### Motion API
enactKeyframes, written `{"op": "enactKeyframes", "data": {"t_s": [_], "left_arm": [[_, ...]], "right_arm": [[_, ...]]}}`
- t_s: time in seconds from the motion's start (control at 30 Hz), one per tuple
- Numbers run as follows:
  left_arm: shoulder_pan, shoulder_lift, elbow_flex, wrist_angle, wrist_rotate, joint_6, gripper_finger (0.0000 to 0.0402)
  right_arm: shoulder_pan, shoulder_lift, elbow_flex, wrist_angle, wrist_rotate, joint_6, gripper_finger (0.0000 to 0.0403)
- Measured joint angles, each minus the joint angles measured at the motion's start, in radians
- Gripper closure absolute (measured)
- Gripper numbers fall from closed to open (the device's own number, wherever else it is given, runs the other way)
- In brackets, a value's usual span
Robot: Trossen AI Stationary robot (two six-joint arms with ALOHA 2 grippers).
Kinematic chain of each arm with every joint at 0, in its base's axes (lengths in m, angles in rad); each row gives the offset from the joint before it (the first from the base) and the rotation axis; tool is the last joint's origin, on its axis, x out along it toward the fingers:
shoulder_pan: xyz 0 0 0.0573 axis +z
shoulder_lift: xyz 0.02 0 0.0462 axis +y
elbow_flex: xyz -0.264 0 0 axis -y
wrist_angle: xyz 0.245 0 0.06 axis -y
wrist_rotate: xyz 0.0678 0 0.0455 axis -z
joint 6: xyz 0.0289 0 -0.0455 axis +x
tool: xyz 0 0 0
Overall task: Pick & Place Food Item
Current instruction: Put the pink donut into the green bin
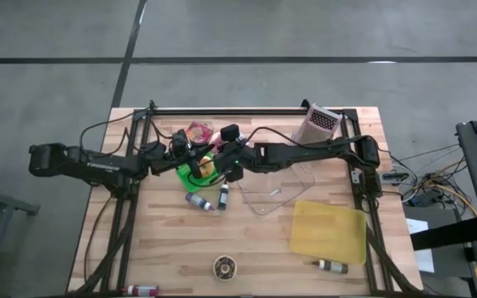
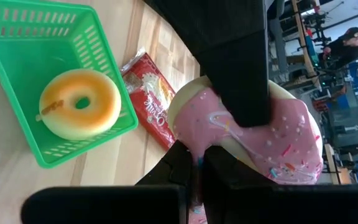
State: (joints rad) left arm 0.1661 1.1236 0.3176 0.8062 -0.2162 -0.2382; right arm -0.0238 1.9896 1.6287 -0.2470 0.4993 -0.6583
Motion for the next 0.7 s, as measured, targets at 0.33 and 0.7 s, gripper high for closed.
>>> {"op": "enactKeyframes", "data": {"t_s": [0.33,0.7], "left_arm": [[-0.001,0.0,0.0,-0.002,0.001,0.023,0.0399],[0.0,0.0,0.0,-0.011,-0.001,0.035,0.04]], "right_arm": [[0.013,0.0,0.0,-0.024,-0.002,0.029,0.0342],[0.025,-0.008,0.002,-0.109,-0.004,0.12,0.0224]]}}
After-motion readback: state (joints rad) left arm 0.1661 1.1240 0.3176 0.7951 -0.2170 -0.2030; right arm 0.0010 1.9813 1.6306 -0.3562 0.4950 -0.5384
